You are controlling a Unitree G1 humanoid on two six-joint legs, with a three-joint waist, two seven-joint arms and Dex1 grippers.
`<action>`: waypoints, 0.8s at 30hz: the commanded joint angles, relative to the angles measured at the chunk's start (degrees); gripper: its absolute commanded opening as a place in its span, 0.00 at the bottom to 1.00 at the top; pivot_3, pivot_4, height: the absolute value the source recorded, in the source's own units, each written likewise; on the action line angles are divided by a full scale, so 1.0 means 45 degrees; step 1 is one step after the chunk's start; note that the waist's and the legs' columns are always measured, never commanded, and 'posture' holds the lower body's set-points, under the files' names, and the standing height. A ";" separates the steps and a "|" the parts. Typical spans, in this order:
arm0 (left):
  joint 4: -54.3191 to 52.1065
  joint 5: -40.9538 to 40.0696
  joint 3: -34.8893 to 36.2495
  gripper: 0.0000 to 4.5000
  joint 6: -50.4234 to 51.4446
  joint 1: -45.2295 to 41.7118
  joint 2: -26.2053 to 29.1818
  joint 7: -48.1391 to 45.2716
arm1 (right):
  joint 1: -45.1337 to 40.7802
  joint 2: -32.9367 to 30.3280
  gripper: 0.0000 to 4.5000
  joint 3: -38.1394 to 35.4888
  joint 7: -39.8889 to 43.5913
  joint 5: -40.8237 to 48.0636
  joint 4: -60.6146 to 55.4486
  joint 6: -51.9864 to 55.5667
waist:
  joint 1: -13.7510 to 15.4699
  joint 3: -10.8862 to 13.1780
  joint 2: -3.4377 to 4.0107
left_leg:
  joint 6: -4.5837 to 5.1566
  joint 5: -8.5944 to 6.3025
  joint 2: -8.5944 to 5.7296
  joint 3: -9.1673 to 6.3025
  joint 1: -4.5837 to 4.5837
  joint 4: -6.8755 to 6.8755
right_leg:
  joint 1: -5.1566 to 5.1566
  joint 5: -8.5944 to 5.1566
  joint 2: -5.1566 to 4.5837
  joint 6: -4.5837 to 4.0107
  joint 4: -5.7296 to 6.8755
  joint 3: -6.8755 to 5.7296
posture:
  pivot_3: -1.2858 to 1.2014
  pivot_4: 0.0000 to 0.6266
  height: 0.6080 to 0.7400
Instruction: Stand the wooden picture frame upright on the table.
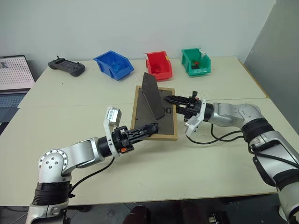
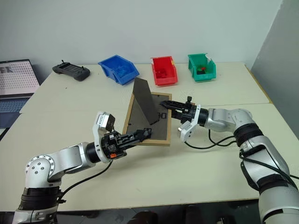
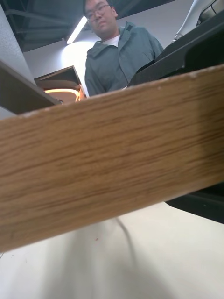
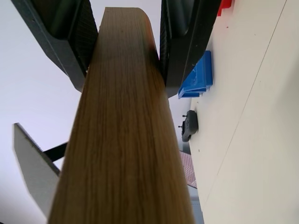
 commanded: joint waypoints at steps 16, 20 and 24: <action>-0.3066 0.1102 0.2481 1.00 -0.2570 0.1757 0.1376 0.0697 | -0.0537 0.0549 0.29 -0.1200 0.3382 0.4704 0.3589 -0.0177 | -0.0124 -0.0001 -0.0013 | 0.0001 -0.0001 0.0097 0.0105 -0.0001 -0.0004 | 0.0003 0.0021 0.0043 -0.0037 -0.0029 0.0032 | 0.52 0.24 1.00; -0.5140 0.3530 0.2787 1.00 -0.3552 0.2916 0.1420 0.0561 | -0.0212 0.2110 0.29 -0.3314 1.0488 0.9973 0.4422 0.2324 | -0.0164 0.0002 -0.0023 | 0.0006 -0.0004 0.0186 0.0139 0.0002 0.0002 | 0.0019 0.0055 0.0123 -0.0090 -0.0085 0.0061 | 0.52 0.24 1.00; -0.6656 0.7347 0.2567 1.00 -0.4741 0.3828 0.1487 -0.0024 | -0.0250 0.3646 0.29 -0.5546 1.7645 1.4295 0.3611 0.8640 | -0.0172 0.0000 -0.0025 | 0.0017 -0.0012 0.0345 0.0254 0.0017 0.0007 | 0.0015 0.0115 0.0242 -0.0174 -0.0125 0.0111 | 0.52 0.24 1.00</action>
